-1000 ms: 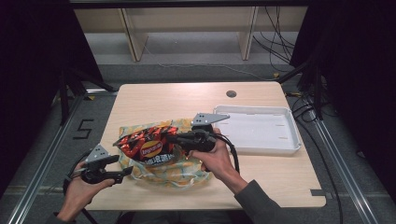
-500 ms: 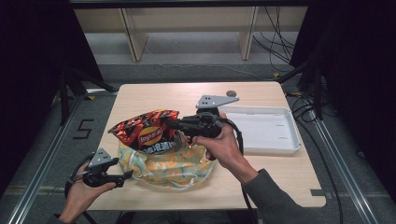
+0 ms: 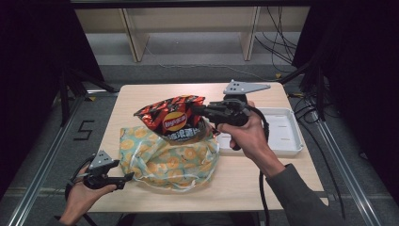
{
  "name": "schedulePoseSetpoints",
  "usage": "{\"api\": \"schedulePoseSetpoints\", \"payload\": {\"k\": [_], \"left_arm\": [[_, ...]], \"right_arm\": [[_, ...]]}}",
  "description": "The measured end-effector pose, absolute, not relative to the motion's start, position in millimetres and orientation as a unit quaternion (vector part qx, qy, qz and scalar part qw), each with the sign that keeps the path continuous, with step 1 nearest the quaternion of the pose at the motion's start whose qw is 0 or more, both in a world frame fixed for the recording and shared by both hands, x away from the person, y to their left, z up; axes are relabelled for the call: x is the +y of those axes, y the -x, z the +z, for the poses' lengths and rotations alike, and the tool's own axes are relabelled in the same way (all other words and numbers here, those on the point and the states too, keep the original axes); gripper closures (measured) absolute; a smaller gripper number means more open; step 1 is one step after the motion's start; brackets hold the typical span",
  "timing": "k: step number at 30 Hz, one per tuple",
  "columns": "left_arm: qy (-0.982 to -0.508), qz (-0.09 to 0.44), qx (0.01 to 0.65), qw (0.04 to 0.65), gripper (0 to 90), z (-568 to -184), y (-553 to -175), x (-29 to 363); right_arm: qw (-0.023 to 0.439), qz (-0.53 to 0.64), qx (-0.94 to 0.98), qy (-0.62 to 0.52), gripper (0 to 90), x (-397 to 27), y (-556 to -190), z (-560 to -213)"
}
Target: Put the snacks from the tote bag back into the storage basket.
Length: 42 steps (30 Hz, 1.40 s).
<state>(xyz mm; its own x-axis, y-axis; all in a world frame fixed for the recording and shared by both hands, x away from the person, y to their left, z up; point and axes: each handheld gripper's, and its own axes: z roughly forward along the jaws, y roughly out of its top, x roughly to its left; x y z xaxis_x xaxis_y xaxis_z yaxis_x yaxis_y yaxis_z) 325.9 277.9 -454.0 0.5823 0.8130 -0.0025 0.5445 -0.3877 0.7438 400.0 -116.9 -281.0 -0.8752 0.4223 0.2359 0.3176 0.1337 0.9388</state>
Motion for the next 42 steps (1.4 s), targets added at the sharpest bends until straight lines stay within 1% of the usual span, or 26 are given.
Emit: {"api": "schedulePoseSetpoints", "payload": {"k": [2,6,8,10,11,12,13,16,18,21,25,28,29,30,32,36,42], "left_arm": [[-0.819,0.186,0.411,0.356,24.3,-453,-326,280],[-0.820,0.183,0.412,0.353,24.3,-453,-326,282],[-0.819,0.183,0.414,0.354,24.3,-453,-326,283],[-0.820,0.183,0.411,0.353,24.3,-454,-326,283],[-0.821,0.183,0.411,0.352,24.3,-454,-326,283],[-0.820,0.183,0.411,0.353,24.3,-454,-326,282],[-0.816,0.188,0.414,0.358,24.3,-456,-326,281],[-0.821,0.185,0.410,0.352,24.3,-456,-326,282],[-0.820,0.183,0.414,0.350,24.3,-455,-327,282],[-0.819,0.184,0.414,0.351,24.3,-456,-326,282],[-0.818,0.187,0.412,0.354,24.3,-457,-327,282],[-0.818,0.187,0.412,0.354,24.3,-457,-327,282],[-0.818,0.187,0.413,0.355,24.3,-457,-327,282],[-0.820,0.184,0.412,0.353,24.3,-456,-328,282],[-0.809,0.187,0.423,0.362,24.3,-458,-327,280],[-0.820,0.180,0.416,0.349,24.3,-457,-328,283],[-0.822,0.178,0.414,0.347,24.2,-458,-329,281]], "right_arm": [[0.056,0.607,0.751,-0.254,90.0,-132,-404,-280],[0.063,0.605,0.746,-0.273,90.0,-146,-407,-278],[0.081,0.602,0.744,-0.277,90.0,-160,-412,-277],[0.080,0.601,0.742,-0.288,90.0,-163,-412,-276],[0.090,0.600,0.743,-0.284,90.0,-170,-414,-276],[0.089,0.597,0.742,-0.292,90.0,-175,-414,-276],[0.095,0.599,0.738,-0.296,90.0,-180,-416,-277],[0.104,0.591,0.735,-0.316,90.0,-198,-418,-280],[0.104,0.589,0.733,-0.324,90.0,-201,-418,-281],[0.117,0.585,0.731,-0.332,90.0,-216,-423,-288],[0.111,0.583,0.725,-0.351,90.0,-228,-422,-293],[0.121,0.580,0.725,-0.350,90.0,-237,-426,-299],[0.113,0.581,0.720,-0.362,90.0,-238,-424,-300],[0.120,0.578,0.723,-0.359,90.0,-242,-427,-305],[0.112,0.573,0.722,-0.370,90.0,-243,-426,-306],[0.119,0.573,0.719,-0.374,90.0,-250,-429,-317],[0.107,0.568,0.718,-0.389,90.0,-257,-433,-336]]}}
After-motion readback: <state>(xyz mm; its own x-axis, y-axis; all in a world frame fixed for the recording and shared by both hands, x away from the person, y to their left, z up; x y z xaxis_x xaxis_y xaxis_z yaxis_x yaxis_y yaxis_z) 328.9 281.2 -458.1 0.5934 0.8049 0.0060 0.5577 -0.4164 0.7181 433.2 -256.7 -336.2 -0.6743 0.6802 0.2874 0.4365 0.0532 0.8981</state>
